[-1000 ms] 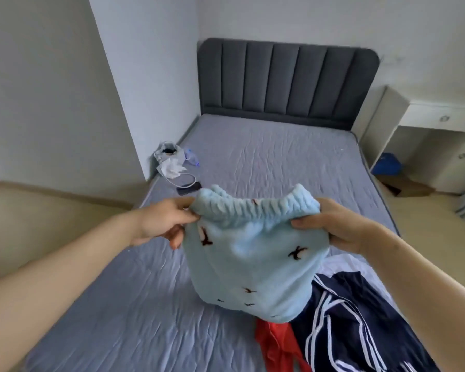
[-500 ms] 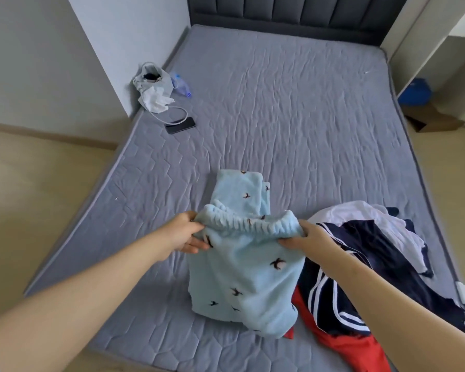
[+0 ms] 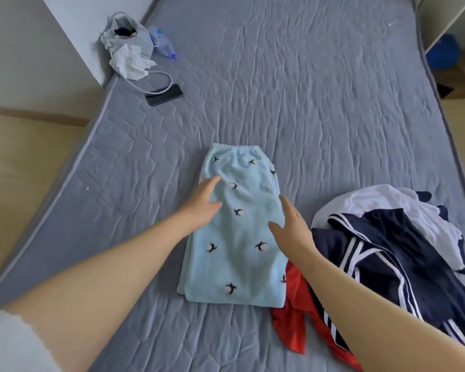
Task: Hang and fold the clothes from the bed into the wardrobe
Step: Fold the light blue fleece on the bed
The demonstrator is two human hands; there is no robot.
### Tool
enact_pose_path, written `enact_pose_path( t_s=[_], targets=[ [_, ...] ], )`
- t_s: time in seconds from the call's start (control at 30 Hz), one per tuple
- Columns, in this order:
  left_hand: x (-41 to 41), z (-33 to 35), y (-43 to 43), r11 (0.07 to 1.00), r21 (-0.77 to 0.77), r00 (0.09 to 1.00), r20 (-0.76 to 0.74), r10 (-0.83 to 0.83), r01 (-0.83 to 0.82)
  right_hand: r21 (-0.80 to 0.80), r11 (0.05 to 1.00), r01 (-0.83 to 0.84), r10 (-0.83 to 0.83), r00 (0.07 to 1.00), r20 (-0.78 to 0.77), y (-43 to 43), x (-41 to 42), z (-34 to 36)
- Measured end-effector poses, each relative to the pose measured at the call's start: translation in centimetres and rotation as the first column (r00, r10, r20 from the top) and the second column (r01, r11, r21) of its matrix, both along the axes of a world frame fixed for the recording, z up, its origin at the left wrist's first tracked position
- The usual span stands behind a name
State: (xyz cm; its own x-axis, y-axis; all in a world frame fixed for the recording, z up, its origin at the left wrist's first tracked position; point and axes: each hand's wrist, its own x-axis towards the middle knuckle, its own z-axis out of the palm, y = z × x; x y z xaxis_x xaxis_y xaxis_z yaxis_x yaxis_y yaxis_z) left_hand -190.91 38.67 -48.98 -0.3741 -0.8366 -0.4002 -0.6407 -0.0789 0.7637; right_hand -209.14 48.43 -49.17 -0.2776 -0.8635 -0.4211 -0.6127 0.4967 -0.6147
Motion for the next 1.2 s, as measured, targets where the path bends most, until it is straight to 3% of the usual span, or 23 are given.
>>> enact_pose_path(
  t_s=[0.13, 0.27, 0.37, 0.5, 0.63, 0.73, 0.87, 1.03, 1.13, 1.2],
  targets=[
    [2.1, -7.4, 4.8, 0.954, 0.045, 0.910, 0.291, -0.296, 0.296, 0.152, 0.956, -0.252, 0.269, 0.958, -0.104, 3.6, 2.2, -6.2],
    [4.1, -13.2, 9.6, 0.831, 0.198, 0.689, 0.477, -0.545, 0.520, 0.295, 0.827, -0.479, 0.527, 0.843, -0.106, 6.7, 4.1, -12.0],
    [5.2, -16.8, 12.1, 0.774, 0.263, 0.543, 0.584, -0.603, 0.576, 0.423, 0.722, -0.547, 0.644, 0.755, -0.124, 8.1, 4.5, -16.2],
    [5.5, -20.5, 14.1, 0.768, 0.254, 0.429, 0.707, -0.562, 0.588, 0.529, 0.651, -0.544, 0.721, 0.661, -0.208, 8.7, 4.4, -20.1],
    [5.2, -22.1, 14.6, 0.775, 0.050, 0.460, 0.780, -0.425, 0.631, 0.501, 0.695, -0.517, 0.706, 0.625, -0.334, 8.9, 4.7, -22.2],
    [5.9, -22.0, 14.9, 0.720, -0.205, 0.581, 0.747, -0.322, 0.663, 0.454, 0.734, -0.505, 0.675, 0.623, -0.396, 9.2, 5.1, -22.0],
    [6.3, -20.4, 13.9, 0.668, -0.339, 0.660, 0.686, -0.306, 0.662, 0.407, 0.759, -0.508, 0.648, 0.653, -0.393, 8.0, 5.0, -19.7],
    [6.9, -15.5, 13.5, 0.709, -0.064, 0.528, 0.715, -0.458, 0.702, 0.479, 0.695, -0.536, 0.703, 0.645, -0.299, 6.6, 4.9, -13.7],
    [8.5, -12.9, 13.7, 0.777, 0.175, 0.540, 0.627, -0.562, 0.605, 0.500, 0.679, -0.538, 0.688, 0.704, -0.177, 7.5, 5.7, -9.8],
    [9.5, -10.5, 14.1, 0.753, 0.273, 0.508, 0.598, -0.620, 0.599, 0.510, 0.666, -0.545, 0.673, 0.733, -0.096, 8.9, 6.7, -7.9]
  ],
)
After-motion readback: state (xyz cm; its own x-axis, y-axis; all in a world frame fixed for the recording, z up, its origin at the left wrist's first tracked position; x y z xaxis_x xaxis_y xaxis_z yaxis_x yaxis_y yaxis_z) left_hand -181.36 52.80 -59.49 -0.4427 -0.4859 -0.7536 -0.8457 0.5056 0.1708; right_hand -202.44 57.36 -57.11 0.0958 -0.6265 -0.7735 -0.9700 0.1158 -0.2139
